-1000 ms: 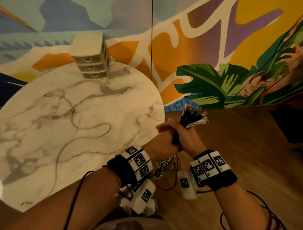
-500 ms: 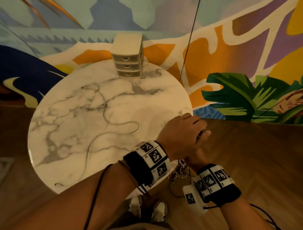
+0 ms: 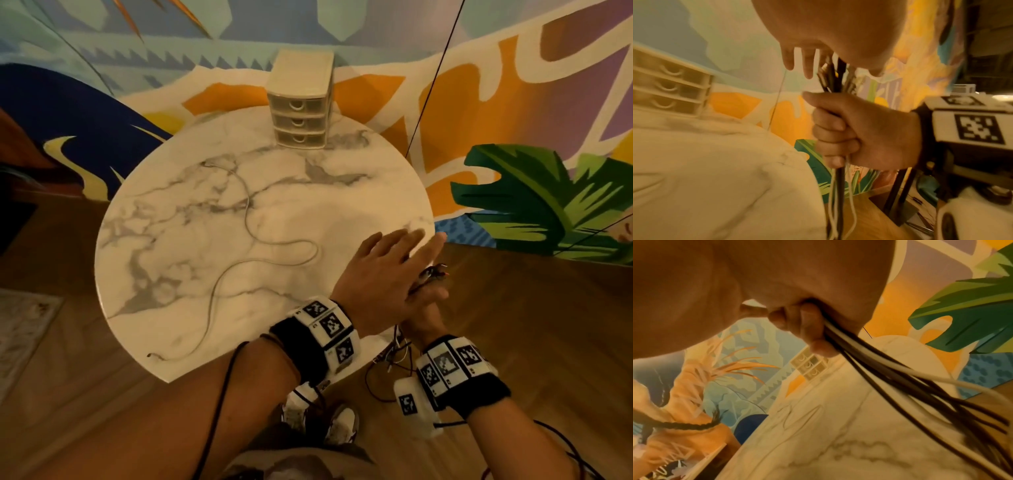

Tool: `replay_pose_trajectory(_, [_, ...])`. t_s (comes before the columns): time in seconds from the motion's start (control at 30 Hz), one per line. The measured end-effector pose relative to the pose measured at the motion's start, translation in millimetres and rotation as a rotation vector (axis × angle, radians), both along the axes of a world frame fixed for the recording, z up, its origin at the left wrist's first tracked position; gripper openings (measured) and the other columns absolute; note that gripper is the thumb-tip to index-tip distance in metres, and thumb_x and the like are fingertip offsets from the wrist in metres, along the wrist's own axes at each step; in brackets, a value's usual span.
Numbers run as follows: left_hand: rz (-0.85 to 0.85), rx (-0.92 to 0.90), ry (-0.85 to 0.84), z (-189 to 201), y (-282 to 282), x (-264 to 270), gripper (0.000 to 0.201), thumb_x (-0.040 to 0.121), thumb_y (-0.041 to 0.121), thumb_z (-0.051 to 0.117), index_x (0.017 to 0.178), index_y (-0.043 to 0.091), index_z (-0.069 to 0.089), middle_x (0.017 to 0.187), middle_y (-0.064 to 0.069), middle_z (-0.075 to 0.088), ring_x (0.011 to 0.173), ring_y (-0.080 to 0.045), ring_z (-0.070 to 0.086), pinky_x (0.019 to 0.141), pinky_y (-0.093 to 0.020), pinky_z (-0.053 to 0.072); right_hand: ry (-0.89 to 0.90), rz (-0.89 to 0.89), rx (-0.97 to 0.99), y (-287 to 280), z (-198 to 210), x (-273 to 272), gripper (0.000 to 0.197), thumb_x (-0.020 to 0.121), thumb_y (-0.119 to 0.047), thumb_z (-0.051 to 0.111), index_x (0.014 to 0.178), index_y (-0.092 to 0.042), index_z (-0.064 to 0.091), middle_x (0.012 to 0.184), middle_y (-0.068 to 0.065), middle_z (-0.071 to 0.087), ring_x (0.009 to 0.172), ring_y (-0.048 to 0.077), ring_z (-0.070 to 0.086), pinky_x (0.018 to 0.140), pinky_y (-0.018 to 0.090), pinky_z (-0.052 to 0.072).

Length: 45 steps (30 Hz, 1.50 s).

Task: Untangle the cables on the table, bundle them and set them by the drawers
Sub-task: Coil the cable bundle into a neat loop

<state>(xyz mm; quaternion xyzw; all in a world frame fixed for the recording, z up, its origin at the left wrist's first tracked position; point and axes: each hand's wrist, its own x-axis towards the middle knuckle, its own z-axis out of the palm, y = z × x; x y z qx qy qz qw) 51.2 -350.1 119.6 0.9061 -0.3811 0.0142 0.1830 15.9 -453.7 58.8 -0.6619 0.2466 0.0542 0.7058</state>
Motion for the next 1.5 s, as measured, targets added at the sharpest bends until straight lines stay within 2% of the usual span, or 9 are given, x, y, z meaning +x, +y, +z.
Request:
replay_pose_trajectory(0.1, [0.092,-0.019,0.149,-9,43,3,0.072,0.088,0.064,0.034,0.148,0.027,0.015,0.147,-0.002,0.034,0.132,-0.019,0.032,0.109,-0.036,0.025,-0.003,0.023,-0.036,5,0,-1,0.031,0.099,-0.018,0.041,0.077,-0.009,0.061,0.051,0.000,0.055,0.048,0.018,0.048,0.045,0.023,0.042])
replay_pose_trajectory(0.37, [0.876,0.498,0.494,-105,240,9,0.054,0.087,0.053,0.046,0.123,0.013,0.044,0.127,-0.013,0.050,0.113,-0.034,0.049,0.090,-0.041,0.043,-0.002,0.243,0.180,16,-18,-6,0.050,0.087,-0.033,0.032,0.113,-0.006,0.065,0.056,0.020,0.060,0.028,0.016,0.039,0.036,0.023,0.038])
replay_pose_trajectory(0.5, [0.719,0.542,0.646,-122,252,-13,0.039,0.093,0.042,0.040,0.120,0.014,0.046,0.123,-0.012,0.057,0.109,-0.031,0.056,0.088,-0.036,0.045,0.033,0.327,0.144,26,-20,-7,0.045,0.101,-0.026,0.021,0.124,-0.022,0.059,0.082,0.029,0.066,0.030,0.012,0.030,0.041,0.024,0.038])
replay_pose_trajectory(0.97, [-0.033,0.264,0.403,-56,97,-28,0.025,0.095,0.025,0.037,0.116,0.014,0.046,0.097,-0.011,0.062,0.072,-0.032,0.058,0.057,-0.033,0.036,0.172,0.118,0.055,65,-23,10,0.038,0.097,-0.029,0.044,0.077,-0.007,0.068,0.066,0.014,0.064,0.038,0.015,0.044,0.035,0.021,0.027])
replay_pose_trajectory(1.1, [0.267,-0.112,0.987,-66,95,2,0.040,0.100,0.036,0.033,0.103,0.009,0.062,0.094,-0.008,0.066,0.085,-0.018,0.058,0.078,-0.030,0.043,0.143,-0.052,0.003,55,-15,-4,0.052,0.095,-0.025,0.048,0.045,-0.017,0.060,0.051,0.007,0.053,0.048,0.022,0.042,0.045,0.027,0.031])
replay_pose_trajectory(1.2, [0.406,-0.428,1.394,-60,66,34,0.043,0.098,0.045,0.034,0.100,0.011,0.061,0.086,-0.001,0.064,0.085,-0.015,0.058,0.077,-0.028,0.045,0.172,0.078,-0.027,65,-7,-22,0.042,0.097,-0.022,0.047,0.068,0.003,0.065,0.056,0.023,0.052,0.057,0.034,0.049,0.058,0.032,0.040])
replay_pose_trajectory(1.27, [0.401,-0.665,1.545,-45,43,53,0.035,0.098,0.040,0.039,0.100,0.010,0.057,0.080,-0.003,0.066,0.075,-0.016,0.061,0.070,-0.027,0.050,0.210,0.156,0.013,70,-4,-33,0.040,0.100,-0.018,0.043,0.069,0.003,0.059,0.050,0.008,0.053,0.051,0.024,0.048,0.053,0.021,0.041])
replay_pose_trajectory(1.37, [0.511,-0.917,1.458,-23,26,79,0.021,0.097,0.023,0.046,0.101,0.006,0.057,0.062,-0.003,0.054,0.045,-0.012,0.048,0.044,-0.021,0.043,0.306,0.152,0.121,69,-6,-44,0.038,0.099,-0.014,0.041,0.062,-0.007,0.049,0.043,0.000,0.043,0.039,0.011,0.039,0.042,0.020,0.033])
replay_pose_trajectory(1.5, [0.467,-0.711,1.013,-21,36,91,0.021,0.095,0.013,0.046,0.087,0.005,0.064,0.051,0.001,0.041,0.035,-0.002,0.034,0.037,-0.015,0.028,0.166,-0.012,0.288,48,-10,-45,0.045,0.097,-0.026,0.036,0.078,-0.002,0.068,0.067,0.017,0.061,0.033,0.013,0.024,0.039,0.023,0.022])
